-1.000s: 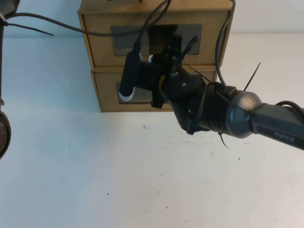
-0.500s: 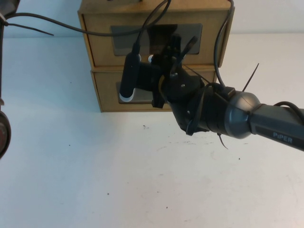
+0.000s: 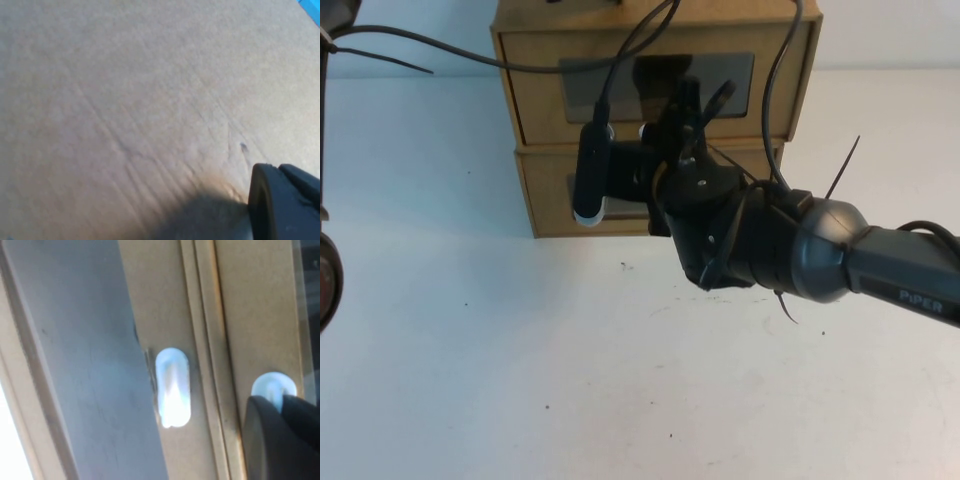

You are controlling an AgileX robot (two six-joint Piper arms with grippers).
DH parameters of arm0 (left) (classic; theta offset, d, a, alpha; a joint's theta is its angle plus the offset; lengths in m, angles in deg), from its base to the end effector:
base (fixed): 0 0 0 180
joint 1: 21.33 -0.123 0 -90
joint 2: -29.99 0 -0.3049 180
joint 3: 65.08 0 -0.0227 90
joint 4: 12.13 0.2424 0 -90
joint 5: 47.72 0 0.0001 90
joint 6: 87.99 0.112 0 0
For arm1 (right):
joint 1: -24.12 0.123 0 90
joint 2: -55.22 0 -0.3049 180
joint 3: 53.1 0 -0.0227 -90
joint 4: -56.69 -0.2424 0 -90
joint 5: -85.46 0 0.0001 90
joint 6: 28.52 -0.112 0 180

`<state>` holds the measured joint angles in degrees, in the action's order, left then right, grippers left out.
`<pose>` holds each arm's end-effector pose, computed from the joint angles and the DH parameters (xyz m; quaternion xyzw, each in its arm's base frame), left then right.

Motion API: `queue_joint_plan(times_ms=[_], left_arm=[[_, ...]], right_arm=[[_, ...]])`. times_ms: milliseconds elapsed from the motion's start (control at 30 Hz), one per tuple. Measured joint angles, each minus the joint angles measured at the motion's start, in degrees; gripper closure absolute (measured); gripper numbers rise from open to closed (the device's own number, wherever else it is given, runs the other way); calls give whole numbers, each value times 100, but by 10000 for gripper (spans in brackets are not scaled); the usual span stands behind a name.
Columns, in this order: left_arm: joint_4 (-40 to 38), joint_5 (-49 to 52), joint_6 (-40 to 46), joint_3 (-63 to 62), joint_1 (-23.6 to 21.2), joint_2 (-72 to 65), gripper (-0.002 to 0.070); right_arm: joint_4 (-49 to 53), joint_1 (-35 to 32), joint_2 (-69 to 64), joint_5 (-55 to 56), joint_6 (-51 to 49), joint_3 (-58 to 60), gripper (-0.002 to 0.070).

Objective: Open the shoe box
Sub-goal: 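Pull the top drawer of the cardboard box fully open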

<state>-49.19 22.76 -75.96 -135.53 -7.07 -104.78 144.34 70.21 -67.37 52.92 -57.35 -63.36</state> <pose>0.4626 -0.1832 0.4052 0.2157 0.8485 -0.3244 0.3581 0.3787 0.3065 0.2707 -0.5423 0.6134 -0.2893 0.4959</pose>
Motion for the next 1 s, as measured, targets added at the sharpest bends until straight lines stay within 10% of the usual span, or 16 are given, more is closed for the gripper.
queue_joint_plan(times_ms=[1000], left_arm=[[-122,115,-145,-48,10,-71,679]], right_arm=[[-1044,960,1177,-984,156,1332,668]])
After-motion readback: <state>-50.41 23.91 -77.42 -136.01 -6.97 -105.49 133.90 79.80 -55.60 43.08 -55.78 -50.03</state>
